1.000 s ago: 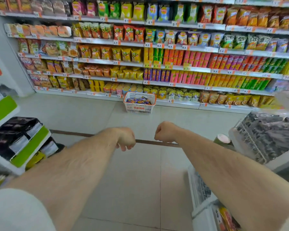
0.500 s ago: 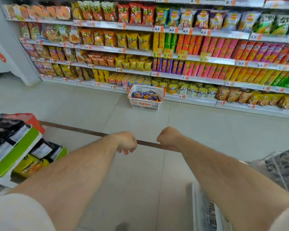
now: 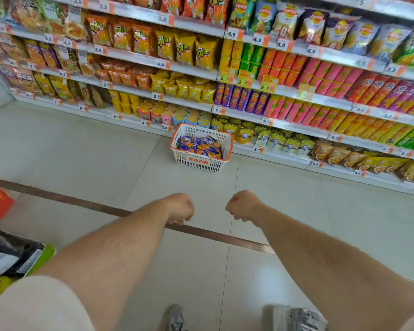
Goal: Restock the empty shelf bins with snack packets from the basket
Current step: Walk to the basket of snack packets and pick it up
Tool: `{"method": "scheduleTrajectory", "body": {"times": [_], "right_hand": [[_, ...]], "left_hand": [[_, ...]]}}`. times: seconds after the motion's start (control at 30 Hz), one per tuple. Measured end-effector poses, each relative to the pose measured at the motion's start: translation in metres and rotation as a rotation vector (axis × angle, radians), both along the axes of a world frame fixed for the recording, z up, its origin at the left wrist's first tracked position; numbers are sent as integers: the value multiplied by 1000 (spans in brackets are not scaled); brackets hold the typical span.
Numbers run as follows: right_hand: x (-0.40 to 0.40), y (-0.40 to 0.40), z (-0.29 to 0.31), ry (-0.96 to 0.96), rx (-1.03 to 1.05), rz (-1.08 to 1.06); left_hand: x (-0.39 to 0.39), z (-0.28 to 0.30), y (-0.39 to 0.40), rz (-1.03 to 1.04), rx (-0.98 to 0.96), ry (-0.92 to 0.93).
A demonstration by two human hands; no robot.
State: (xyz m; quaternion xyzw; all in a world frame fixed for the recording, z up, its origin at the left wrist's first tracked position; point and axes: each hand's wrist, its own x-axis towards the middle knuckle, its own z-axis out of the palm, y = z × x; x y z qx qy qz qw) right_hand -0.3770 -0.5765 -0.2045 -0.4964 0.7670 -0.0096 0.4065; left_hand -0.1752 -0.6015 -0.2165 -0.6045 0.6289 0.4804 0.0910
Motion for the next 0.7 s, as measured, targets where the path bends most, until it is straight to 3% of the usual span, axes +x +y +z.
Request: {"method": "scheduleTrajectory", "body": {"times": [0.23,0.7], "right_hand": [[-23,-132,-13,-20,-13,-64],[-87,-417,-106,-138,65,-249]], "left_hand": [[-17,-15,-139,4,29,-12],[-72,-73,-407,153,44,-41]]}}
